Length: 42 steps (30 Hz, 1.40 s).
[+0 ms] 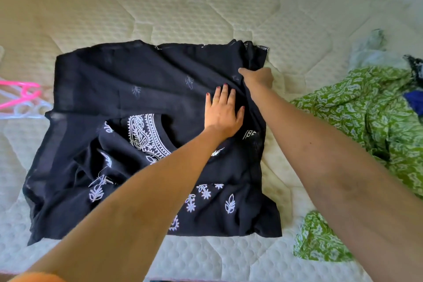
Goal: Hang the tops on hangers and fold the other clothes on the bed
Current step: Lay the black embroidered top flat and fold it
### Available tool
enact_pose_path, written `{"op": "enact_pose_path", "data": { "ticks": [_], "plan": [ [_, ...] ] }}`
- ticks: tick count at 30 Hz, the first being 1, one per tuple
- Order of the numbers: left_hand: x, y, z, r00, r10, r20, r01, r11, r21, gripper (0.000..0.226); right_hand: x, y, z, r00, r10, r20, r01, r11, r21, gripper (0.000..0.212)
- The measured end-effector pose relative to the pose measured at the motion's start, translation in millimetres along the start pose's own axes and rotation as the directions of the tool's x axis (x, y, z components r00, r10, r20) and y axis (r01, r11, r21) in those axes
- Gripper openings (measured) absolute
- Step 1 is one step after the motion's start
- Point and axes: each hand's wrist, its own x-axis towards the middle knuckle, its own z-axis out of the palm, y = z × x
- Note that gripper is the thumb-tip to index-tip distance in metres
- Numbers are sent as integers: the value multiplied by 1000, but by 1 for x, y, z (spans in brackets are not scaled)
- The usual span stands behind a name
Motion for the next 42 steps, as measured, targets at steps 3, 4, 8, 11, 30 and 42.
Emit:
{"op": "enact_pose_path", "data": {
  "ticks": [3,4,8,11,30,42],
  "plan": [
    [22,0,-3,1000,19,22,-20,1000,18,60,11,-5,3,998,-43,36,47,988,-149,24],
    [28,0,-4,999,25,30,-25,1000,18,60,11,-5,0,996,-82,22,85,976,-200,12],
    [53,1,-11,998,33,53,-34,999,11,58,23,6,-23,978,-100,-183,83,992,-98,15],
    [70,-1,-17,996,26,82,-25,1000,-3,59,27,14,-34,962,-30,-272,-4,992,-125,29],
    [76,-48,-36,981,3,196,-10,999,35,70,37,33,-4,937,-190,294,349,473,-809,59],
    [-94,-3,3,993,69,-94,-78,992,-96,52,-165,124,-60,986,-95,-134,6,836,-549,30]
  ]
}}
